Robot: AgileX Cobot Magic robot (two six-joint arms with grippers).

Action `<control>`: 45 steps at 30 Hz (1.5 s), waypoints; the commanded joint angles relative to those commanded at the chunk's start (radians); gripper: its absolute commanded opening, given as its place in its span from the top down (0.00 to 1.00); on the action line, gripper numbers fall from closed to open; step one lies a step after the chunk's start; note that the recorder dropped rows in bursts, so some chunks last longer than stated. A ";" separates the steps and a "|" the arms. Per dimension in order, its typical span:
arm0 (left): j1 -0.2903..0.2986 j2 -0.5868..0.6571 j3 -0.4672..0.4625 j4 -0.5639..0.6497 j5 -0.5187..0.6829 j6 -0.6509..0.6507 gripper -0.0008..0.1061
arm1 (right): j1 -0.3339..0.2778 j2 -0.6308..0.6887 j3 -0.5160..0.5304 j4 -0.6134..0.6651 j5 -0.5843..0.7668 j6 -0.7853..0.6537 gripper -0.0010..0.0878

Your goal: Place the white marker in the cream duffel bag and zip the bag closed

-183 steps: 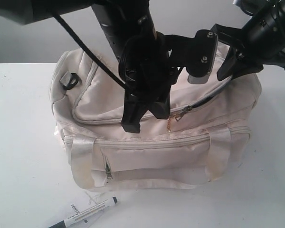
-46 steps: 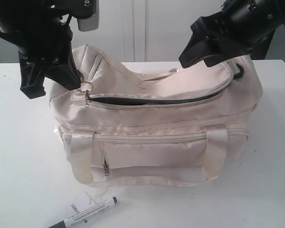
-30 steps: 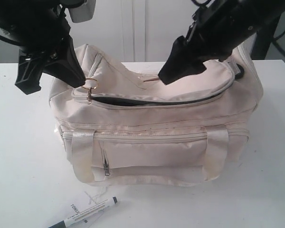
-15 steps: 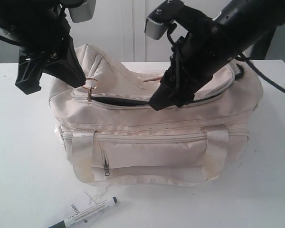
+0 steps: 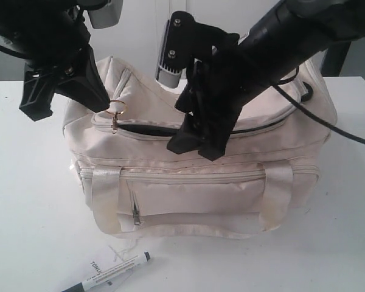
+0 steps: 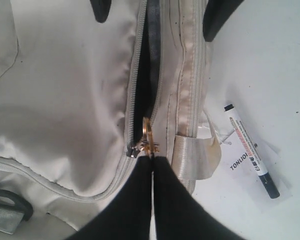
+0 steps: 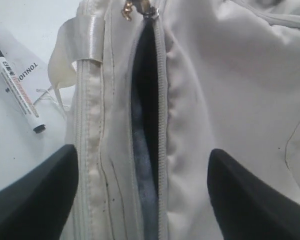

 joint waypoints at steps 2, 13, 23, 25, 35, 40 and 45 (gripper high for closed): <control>0.000 0.000 0.000 -0.002 0.000 0.000 0.99 | 0.012 0.002 0.005 0.005 -0.032 -0.010 0.22; 0.000 0.000 0.000 -0.004 0.000 0.000 0.99 | 0.065 0.059 0.011 0.054 -0.145 -0.010 0.22; 0.000 0.000 0.000 -0.004 0.000 0.000 0.99 | 0.077 0.069 0.011 0.080 -0.208 -0.010 0.47; 0.000 0.000 0.000 -0.004 0.000 0.000 0.99 | 0.077 0.069 0.011 0.080 -0.196 -0.010 0.56; 0.000 0.000 0.000 -0.008 0.000 -0.003 0.99 | 0.077 0.069 0.011 0.078 -0.145 -0.010 0.99; 0.000 0.002 0.000 0.015 0.000 -0.004 0.99 | 0.077 0.069 0.011 0.078 -0.132 -0.002 0.99; 0.000 0.002 0.000 0.038 0.000 -0.006 0.99 | 0.077 0.059 0.011 0.076 -0.133 -0.002 0.99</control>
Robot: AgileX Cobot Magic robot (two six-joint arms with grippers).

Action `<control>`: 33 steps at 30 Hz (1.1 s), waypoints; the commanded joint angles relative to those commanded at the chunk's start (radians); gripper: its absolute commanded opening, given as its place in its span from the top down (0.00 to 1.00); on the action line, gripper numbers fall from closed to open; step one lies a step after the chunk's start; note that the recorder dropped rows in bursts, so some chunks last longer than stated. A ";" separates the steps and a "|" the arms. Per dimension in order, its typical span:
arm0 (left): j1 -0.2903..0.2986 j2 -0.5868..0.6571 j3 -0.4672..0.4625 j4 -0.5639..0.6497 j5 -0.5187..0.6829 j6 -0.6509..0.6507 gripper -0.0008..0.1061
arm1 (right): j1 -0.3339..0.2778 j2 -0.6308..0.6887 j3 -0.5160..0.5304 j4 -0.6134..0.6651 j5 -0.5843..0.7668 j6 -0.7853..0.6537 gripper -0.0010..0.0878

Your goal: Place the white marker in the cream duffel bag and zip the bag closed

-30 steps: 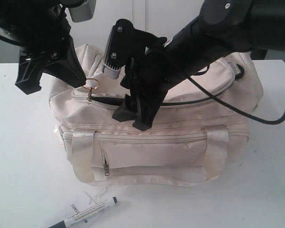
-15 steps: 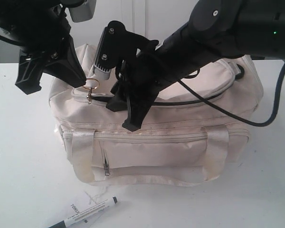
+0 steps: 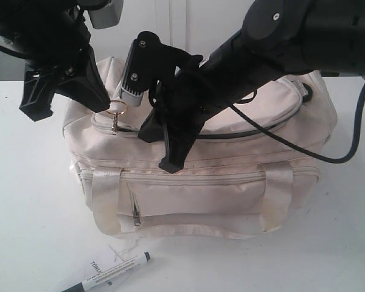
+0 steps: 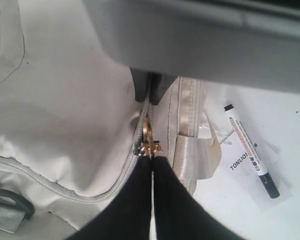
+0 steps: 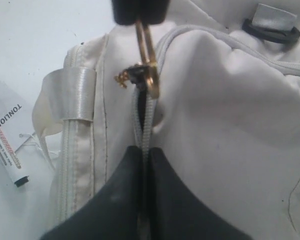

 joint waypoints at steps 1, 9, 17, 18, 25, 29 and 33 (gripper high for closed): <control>0.000 0.000 0.000 0.016 0.000 -0.002 0.99 | 0.000 -0.006 0.000 0.000 0.000 0.000 0.99; 0.030 0.000 0.054 0.032 0.000 0.000 0.99 | 0.000 -0.026 0.000 -0.006 0.000 0.000 0.99; 0.081 0.000 0.088 0.031 -0.011 0.000 0.99 | 0.000 -0.026 0.000 -0.006 0.000 0.000 0.99; 0.086 0.000 0.096 0.033 -0.022 0.000 0.99 | 0.000 -0.026 0.000 -0.006 0.000 0.000 0.99; 0.129 0.000 0.118 0.031 -0.044 -0.002 0.99 | 0.000 -0.026 0.000 -0.006 0.002 0.000 0.99; 0.131 0.000 0.118 0.062 -0.049 -0.002 0.99 | 0.000 -0.026 0.000 -0.006 0.002 0.000 0.99; 0.131 0.000 0.118 0.092 -0.055 -0.002 0.99 | 0.000 -0.026 0.000 -0.006 0.002 0.000 0.99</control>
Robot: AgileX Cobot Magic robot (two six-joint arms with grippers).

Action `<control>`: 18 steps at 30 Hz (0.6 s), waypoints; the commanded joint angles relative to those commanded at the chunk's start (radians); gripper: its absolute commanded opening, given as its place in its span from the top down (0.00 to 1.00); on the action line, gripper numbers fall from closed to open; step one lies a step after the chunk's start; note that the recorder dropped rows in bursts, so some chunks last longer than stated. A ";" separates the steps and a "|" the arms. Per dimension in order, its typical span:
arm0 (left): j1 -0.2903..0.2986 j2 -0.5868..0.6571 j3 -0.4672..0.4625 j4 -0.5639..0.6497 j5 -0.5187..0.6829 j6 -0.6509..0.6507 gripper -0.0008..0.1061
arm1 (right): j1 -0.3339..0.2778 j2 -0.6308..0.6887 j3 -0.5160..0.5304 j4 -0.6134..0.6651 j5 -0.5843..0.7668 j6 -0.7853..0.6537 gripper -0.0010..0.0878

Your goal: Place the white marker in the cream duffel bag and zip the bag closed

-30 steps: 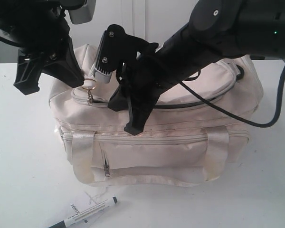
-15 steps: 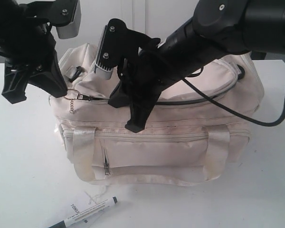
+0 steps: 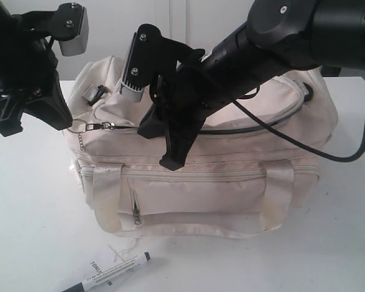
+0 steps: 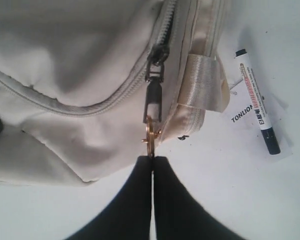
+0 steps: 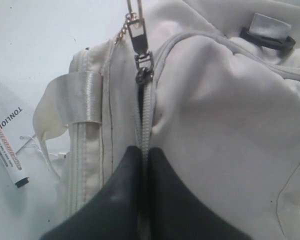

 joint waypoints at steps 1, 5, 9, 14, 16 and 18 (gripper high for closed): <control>0.000 0.000 0.000 0.013 0.000 -0.006 0.99 | 0.000 0.000 0.000 0.000 0.000 0.000 0.99; 0.000 0.000 0.000 0.073 -0.022 -0.068 0.99 | 0.000 0.000 0.000 0.000 0.000 0.000 0.99; 0.000 0.000 0.000 0.082 -0.037 -0.086 0.99 | 0.000 0.000 0.000 0.000 0.000 0.000 0.99; 0.000 0.000 0.000 0.092 -0.067 -0.086 0.99 | 0.000 0.000 0.000 -0.006 0.002 0.000 0.99; 0.000 0.000 0.000 0.100 -0.082 -0.090 0.99 | 0.000 0.000 0.000 -0.006 0.002 0.000 0.99; 0.000 0.000 0.000 0.132 -0.099 -0.113 0.99 | 0.000 0.000 0.000 -0.006 0.002 0.000 0.99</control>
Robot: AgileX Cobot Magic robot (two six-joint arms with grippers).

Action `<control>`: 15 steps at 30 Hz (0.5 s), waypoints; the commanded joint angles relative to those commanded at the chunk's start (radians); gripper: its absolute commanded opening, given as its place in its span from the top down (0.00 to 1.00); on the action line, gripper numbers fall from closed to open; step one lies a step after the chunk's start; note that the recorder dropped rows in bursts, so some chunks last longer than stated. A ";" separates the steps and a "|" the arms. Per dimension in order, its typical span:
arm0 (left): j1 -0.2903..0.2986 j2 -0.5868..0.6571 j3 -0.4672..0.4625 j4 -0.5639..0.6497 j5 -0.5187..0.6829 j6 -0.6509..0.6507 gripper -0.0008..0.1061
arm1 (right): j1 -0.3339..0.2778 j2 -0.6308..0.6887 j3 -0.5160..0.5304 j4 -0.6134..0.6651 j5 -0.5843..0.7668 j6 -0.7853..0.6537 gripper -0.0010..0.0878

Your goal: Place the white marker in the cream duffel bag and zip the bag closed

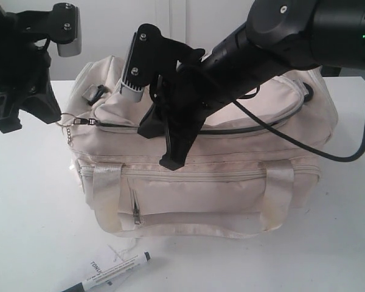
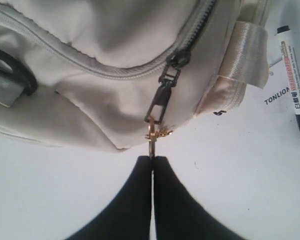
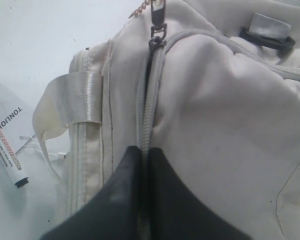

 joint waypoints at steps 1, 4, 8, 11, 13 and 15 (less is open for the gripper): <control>0.000 0.000 0.000 0.015 -0.010 -0.023 0.99 | 0.000 0.000 0.000 0.000 0.000 0.000 0.99; 0.000 0.000 0.000 0.062 -0.038 -0.080 0.99 | 0.000 0.000 0.000 0.000 0.000 0.000 0.99; 0.000 0.000 0.000 0.068 -0.079 -0.100 0.99 | 0.000 0.000 0.000 0.000 0.004 0.000 0.99; 0.000 0.000 0.000 0.068 -0.111 -0.100 0.99 | 0.000 0.000 0.000 0.000 0.009 0.000 0.99; 0.000 0.000 0.000 0.068 -0.132 -0.100 0.99 | 0.000 0.000 0.000 0.000 0.011 -0.003 0.99; 0.000 0.002 0.000 0.068 -0.148 -0.100 0.99 | 0.000 0.000 0.000 -0.005 0.014 -0.007 0.99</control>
